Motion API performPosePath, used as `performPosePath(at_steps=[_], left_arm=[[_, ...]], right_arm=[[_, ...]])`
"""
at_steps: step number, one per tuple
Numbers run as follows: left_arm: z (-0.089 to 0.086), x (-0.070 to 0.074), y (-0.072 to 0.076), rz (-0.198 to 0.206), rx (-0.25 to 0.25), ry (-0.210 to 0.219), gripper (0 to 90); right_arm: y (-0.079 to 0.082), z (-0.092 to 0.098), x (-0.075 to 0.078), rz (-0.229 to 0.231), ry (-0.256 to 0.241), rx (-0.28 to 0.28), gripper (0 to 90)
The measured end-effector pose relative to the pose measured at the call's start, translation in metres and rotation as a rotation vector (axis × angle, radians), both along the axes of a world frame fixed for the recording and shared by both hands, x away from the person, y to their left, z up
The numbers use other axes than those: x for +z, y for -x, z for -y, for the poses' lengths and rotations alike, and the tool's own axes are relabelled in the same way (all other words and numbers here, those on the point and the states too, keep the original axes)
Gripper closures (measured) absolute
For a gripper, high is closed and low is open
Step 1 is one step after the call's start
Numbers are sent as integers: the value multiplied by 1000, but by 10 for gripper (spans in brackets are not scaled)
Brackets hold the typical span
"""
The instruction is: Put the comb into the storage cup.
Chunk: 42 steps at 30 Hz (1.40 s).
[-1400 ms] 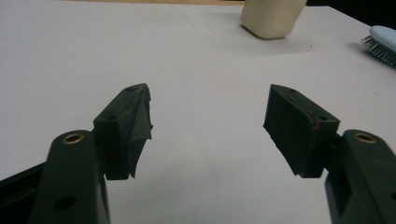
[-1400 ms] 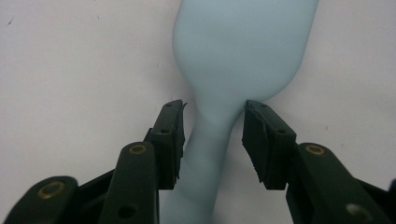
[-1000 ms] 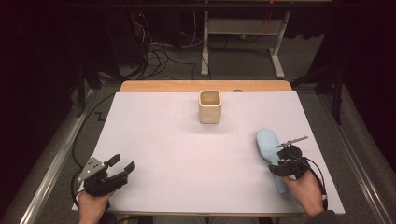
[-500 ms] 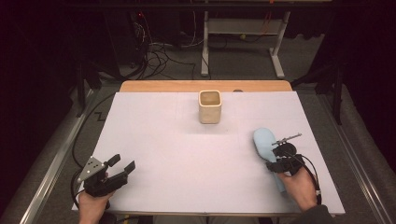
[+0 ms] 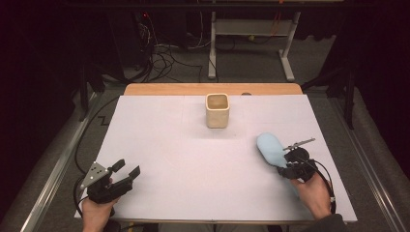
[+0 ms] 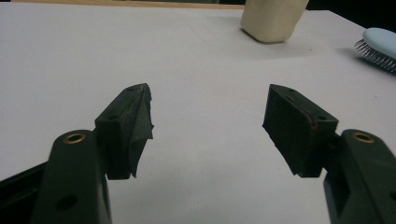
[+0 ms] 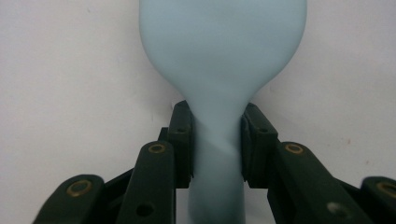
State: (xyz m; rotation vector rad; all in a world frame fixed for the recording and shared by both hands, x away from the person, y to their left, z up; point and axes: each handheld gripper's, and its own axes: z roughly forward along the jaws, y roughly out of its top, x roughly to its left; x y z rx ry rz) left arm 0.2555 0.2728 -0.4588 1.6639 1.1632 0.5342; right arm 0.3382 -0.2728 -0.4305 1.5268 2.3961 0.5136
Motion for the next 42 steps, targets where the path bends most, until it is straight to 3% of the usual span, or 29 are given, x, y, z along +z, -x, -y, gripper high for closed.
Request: performPosePath(at_steps=[14,30,42], left_arm=[[3,3,0,9,-2,10,340],[3,3,3,13,1,3,336],[2,3,10,18,6,0,318]], right_arm=[[10,-10,18,101,-78,55,705],[22,-25,24,179,-178,115,705],[23,-42,26,193,-193,175,706]])
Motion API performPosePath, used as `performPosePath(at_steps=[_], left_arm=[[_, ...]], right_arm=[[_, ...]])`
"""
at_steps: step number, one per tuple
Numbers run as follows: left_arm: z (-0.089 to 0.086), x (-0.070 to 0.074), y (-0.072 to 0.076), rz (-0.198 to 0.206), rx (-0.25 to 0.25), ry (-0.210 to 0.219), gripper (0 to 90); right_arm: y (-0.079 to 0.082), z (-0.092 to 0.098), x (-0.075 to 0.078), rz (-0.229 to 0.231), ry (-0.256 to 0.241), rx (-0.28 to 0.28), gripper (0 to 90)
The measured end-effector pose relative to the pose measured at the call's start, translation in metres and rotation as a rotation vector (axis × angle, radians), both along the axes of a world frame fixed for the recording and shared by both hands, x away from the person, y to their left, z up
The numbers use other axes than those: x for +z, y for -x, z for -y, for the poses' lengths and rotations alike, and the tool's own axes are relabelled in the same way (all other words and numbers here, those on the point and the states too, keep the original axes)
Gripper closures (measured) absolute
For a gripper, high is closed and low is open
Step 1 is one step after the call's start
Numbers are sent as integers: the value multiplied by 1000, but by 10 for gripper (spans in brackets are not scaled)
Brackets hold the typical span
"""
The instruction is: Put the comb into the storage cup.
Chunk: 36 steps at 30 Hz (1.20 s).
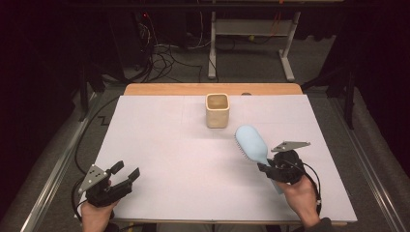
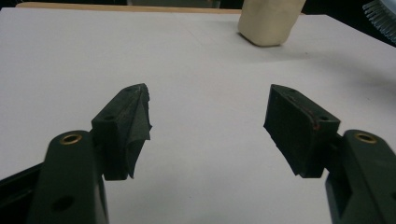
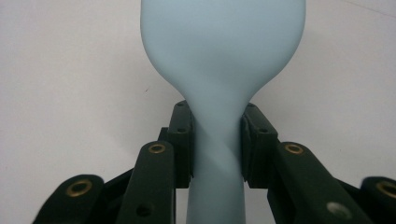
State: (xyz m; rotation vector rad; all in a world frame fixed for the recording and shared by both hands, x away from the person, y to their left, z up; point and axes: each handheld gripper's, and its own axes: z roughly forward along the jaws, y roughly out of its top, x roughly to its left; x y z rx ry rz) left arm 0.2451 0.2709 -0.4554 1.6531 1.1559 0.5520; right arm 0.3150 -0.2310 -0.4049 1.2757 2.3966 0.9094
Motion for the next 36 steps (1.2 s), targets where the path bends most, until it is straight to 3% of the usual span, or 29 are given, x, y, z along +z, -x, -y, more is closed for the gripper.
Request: performPosePath(at_steps=[14,18,28,36], left_arm=[[3,2,10,-4,-25,-1,316],[7,4,14,12,-30,-6,313],[19,7,18,11,-72,4,305],[35,10,19,-1,-133,2,302]], right_arm=[[0,-11,7,21,-21,42,706],[1,-14,10,34,-27,57,706],[1,-23,14,48,-38,99,706],[-1,-31,15,49,-42,129,706]])
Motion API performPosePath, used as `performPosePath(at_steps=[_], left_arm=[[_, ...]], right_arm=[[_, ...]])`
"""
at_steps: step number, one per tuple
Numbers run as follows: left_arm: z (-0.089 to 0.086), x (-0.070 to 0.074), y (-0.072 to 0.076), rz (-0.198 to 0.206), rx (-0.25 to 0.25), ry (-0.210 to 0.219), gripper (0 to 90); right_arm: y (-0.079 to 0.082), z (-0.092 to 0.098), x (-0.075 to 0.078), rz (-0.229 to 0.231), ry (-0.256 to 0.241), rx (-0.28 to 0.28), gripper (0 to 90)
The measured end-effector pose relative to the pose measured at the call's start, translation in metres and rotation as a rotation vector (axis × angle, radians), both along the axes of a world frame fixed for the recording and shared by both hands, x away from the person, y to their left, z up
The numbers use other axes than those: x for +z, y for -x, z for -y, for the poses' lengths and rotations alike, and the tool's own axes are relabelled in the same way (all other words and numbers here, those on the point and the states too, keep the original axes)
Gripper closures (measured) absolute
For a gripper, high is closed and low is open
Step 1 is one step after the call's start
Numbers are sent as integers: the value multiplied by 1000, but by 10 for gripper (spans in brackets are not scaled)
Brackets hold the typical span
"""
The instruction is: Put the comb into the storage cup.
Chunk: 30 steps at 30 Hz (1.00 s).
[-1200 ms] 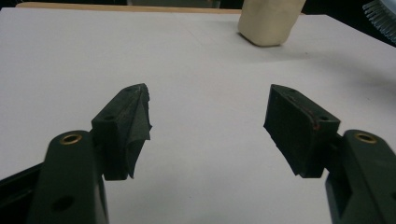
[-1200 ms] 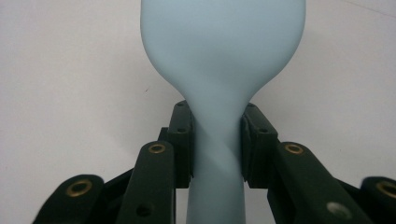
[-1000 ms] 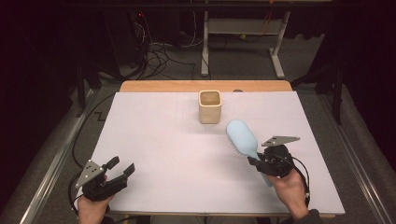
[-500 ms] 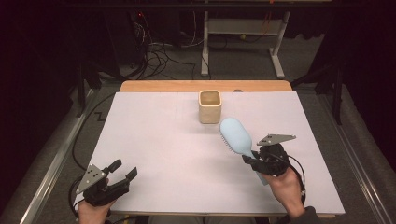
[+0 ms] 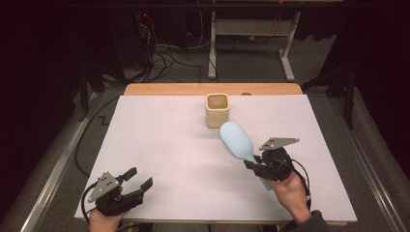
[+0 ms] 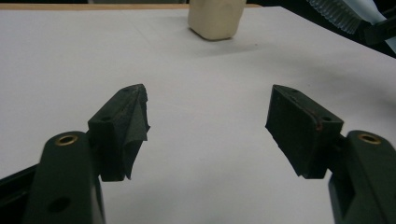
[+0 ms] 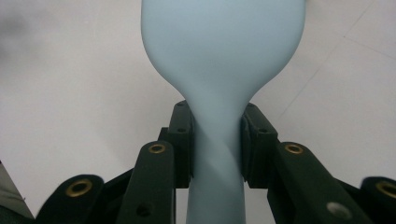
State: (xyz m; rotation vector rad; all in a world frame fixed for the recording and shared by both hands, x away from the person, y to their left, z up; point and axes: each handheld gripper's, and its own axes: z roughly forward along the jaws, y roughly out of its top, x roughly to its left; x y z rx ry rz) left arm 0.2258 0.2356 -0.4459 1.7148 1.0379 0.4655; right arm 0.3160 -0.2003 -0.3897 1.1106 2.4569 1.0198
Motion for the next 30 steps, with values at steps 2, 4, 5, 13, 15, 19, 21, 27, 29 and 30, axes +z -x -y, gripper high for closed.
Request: performPosePath(at_steps=[2,4,5,13,15,19,21,27,29,30], left_arm=[[4,2,0,4,-14,3,302],[8,3,0,6,-26,9,300],[11,5,0,4,-33,11,300],[26,4,-7,-18,-66,5,302],[32,5,-10,-16,-78,4,299],[42,9,-16,-4,-97,3,287],[47,11,-20,-8,-105,5,281],[61,13,-34,-47,-130,7,246],[65,12,-37,-48,-139,9,250],[67,12,-38,-49,-141,7,252]], right_arm=[[0,-1,0,-1,-3,7,705],[0,-3,0,1,-6,14,706],[0,-3,1,0,-7,16,706],[2,-9,1,2,-6,44,706],[3,-10,1,6,-5,49,706],[4,-11,2,4,-11,52,706],[4,-12,2,6,-11,55,706],[5,-14,1,6,-11,63,706],[5,-14,2,6,-14,65,706],[5,-14,2,6,-14,66,706]])
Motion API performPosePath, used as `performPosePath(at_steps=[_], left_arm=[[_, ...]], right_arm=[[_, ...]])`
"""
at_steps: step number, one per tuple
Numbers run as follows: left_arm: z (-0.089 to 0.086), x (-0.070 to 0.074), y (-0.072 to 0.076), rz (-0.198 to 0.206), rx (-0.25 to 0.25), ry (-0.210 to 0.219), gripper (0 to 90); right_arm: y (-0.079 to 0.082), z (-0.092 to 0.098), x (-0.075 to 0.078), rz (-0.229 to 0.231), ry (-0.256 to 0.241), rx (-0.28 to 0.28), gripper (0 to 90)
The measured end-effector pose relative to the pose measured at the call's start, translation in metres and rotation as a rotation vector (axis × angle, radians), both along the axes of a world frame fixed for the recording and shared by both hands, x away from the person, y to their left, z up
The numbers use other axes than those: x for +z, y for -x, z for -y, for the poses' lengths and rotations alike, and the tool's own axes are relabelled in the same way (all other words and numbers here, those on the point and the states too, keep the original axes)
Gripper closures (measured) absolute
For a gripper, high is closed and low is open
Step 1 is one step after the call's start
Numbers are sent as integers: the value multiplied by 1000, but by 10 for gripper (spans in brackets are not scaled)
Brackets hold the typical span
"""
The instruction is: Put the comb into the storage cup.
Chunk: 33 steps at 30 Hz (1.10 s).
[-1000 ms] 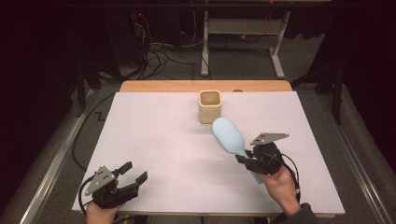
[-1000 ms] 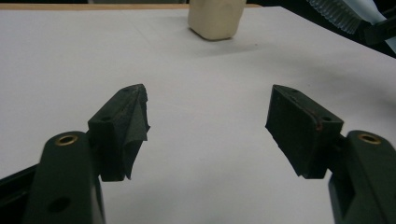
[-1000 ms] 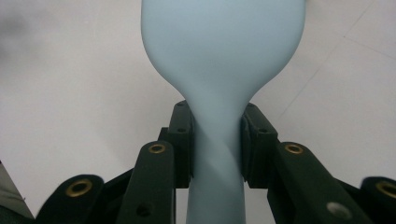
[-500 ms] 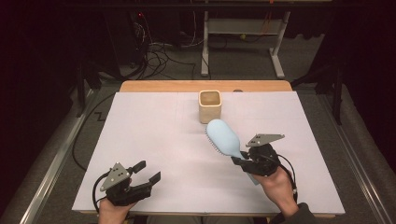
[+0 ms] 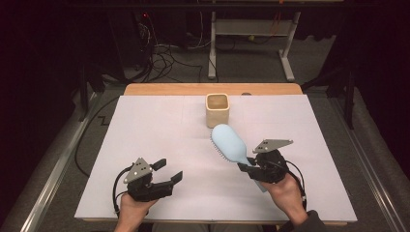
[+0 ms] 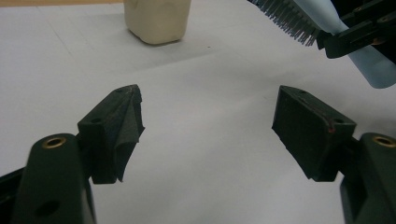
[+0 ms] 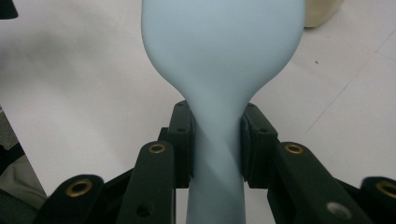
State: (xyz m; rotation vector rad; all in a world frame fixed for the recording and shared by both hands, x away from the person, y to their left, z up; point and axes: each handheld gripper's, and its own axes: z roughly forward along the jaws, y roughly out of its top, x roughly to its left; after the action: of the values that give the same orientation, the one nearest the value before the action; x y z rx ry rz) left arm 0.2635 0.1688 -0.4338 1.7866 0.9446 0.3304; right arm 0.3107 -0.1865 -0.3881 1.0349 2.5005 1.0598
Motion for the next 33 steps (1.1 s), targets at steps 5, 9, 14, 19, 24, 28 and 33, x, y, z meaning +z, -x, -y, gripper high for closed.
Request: performPosePath(at_steps=[5,9,14,19,24,28,33], left_arm=[[10,-1,-5,1,-23,-10,254],[16,1,-9,-5,-59,-3,260],[25,4,-15,-10,-97,12,268],[34,8,-19,-7,-131,28,259],[41,10,-25,-22,-154,41,246],[48,10,-29,-34,-174,50,236],[58,9,-35,-50,-197,44,222]], right_arm=[[1,-1,-1,-5,-5,4,706],[1,-2,-2,-2,-4,10,706],[1,-1,-4,-14,-13,9,706],[3,-3,-5,-10,-8,7,706],[6,-6,-3,3,-5,19,706],[7,-7,-3,3,-3,20,706],[9,-9,-4,4,-2,25,705]])
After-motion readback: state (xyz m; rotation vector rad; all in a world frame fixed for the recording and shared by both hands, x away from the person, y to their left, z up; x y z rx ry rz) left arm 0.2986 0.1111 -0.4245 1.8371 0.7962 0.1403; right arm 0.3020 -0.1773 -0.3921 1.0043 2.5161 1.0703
